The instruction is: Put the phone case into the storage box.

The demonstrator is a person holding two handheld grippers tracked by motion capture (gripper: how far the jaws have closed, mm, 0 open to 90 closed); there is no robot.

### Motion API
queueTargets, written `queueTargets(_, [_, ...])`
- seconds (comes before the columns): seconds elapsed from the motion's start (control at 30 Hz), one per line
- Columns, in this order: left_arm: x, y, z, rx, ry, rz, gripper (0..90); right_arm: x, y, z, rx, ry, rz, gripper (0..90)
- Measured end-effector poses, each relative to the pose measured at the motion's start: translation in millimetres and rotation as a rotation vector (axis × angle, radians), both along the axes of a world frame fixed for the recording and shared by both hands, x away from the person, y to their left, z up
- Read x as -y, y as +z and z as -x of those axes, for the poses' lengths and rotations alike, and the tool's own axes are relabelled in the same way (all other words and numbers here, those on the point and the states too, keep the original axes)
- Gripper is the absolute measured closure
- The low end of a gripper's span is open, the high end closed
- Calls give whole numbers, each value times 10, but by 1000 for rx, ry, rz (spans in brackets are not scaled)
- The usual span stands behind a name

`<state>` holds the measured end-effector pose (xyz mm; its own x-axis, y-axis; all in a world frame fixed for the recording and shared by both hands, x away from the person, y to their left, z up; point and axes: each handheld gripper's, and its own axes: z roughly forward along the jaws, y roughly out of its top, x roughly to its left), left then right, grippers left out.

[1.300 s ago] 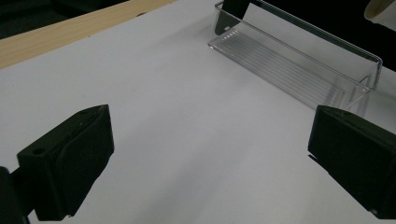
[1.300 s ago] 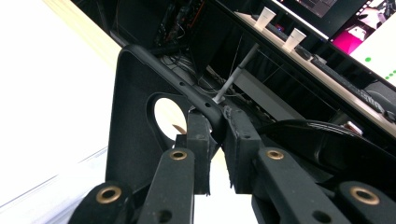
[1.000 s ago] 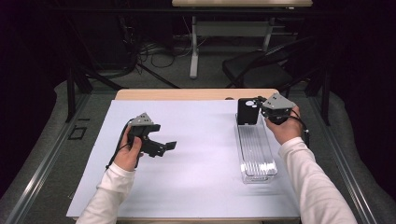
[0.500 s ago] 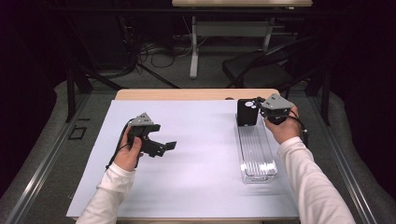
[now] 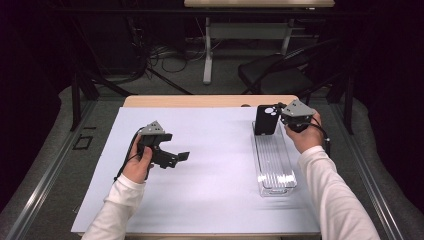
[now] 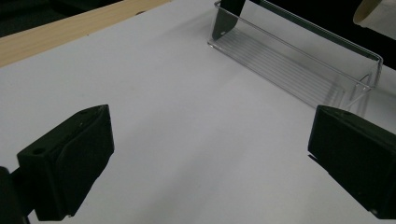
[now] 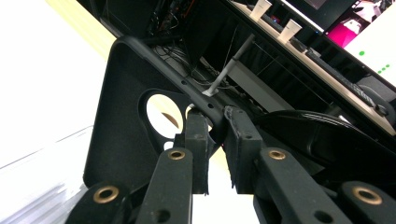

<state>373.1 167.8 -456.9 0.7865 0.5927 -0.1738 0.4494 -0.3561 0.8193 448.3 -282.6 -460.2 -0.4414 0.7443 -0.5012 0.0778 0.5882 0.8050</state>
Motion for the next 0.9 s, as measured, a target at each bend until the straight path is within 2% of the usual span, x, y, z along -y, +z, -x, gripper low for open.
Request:
queueTargets(0.47, [-6,-2,-4,-2,0,-2,5,62,-27,-49,-6,-7,-13,781])
queueTargets(0.9, [-17,4,-5,-1,-2,-3,5,73,-15,-53,-13,-20,-38,697])
